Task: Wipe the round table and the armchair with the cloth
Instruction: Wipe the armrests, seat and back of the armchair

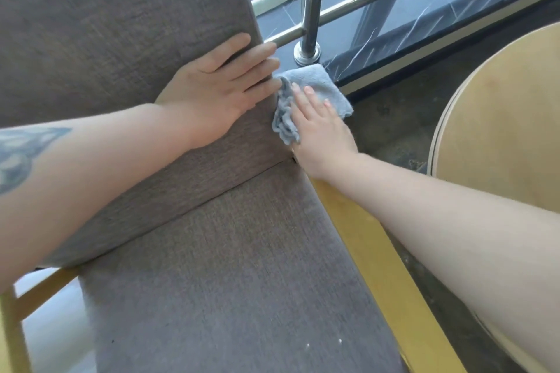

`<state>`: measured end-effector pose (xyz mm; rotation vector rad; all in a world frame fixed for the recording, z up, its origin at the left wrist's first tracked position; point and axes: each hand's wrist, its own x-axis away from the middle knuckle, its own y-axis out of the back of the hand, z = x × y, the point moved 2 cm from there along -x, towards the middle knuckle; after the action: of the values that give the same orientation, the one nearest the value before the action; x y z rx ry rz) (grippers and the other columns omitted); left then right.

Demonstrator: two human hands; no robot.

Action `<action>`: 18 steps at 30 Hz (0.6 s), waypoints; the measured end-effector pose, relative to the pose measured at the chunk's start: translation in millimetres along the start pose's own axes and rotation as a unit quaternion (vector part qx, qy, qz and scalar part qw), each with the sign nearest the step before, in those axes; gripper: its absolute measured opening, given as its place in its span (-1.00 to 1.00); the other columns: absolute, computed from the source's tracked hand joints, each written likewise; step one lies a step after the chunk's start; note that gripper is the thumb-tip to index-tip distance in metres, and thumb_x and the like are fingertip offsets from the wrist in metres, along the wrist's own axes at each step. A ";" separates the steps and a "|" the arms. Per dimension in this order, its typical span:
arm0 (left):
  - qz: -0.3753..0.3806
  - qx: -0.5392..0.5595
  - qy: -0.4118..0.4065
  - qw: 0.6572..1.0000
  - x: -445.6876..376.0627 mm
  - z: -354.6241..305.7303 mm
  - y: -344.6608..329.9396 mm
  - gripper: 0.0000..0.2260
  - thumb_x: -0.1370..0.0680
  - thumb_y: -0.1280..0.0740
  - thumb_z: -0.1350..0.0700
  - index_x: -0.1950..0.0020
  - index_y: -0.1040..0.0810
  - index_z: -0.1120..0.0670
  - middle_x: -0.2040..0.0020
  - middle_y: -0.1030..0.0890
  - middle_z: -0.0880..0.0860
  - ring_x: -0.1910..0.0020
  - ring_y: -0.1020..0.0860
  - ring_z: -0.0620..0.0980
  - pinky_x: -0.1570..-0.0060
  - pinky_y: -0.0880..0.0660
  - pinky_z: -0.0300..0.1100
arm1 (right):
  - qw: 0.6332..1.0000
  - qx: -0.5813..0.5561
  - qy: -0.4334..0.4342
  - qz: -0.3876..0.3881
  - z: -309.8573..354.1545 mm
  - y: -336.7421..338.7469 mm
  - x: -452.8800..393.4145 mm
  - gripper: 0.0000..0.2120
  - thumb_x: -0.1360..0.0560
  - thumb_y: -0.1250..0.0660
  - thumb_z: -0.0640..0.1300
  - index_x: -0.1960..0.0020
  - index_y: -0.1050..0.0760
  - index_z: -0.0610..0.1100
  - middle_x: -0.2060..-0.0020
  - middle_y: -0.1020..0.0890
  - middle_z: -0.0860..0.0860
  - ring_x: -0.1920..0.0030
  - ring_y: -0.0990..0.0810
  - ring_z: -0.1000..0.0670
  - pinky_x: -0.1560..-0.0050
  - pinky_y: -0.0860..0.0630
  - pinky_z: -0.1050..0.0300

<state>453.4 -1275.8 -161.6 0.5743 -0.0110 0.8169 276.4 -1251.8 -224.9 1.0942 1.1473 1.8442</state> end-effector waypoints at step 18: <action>-0.018 0.184 0.060 0.981 5.5 -16.5 15.9 -0.50 -0.62 0.07 0.11 -0.57 0.07 0.07 -0.58 0.09 0.00 -0.53 0.17 0.05 -0.38 0.49 0.04 | 0.998 0.043 0.032 -0.018 16.2 -29.4 70.0 -0.35 -0.55 -0.06 -0.03 -0.57 0.10 -0.13 -0.55 0.12 -0.06 -0.54 0.19 -0.09 -0.51 0.19 -0.04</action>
<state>442.8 -1255.4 -166.7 0.8701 0.2642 0.8228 266.4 -1174.8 -227.4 1.0621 1.2856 1.8295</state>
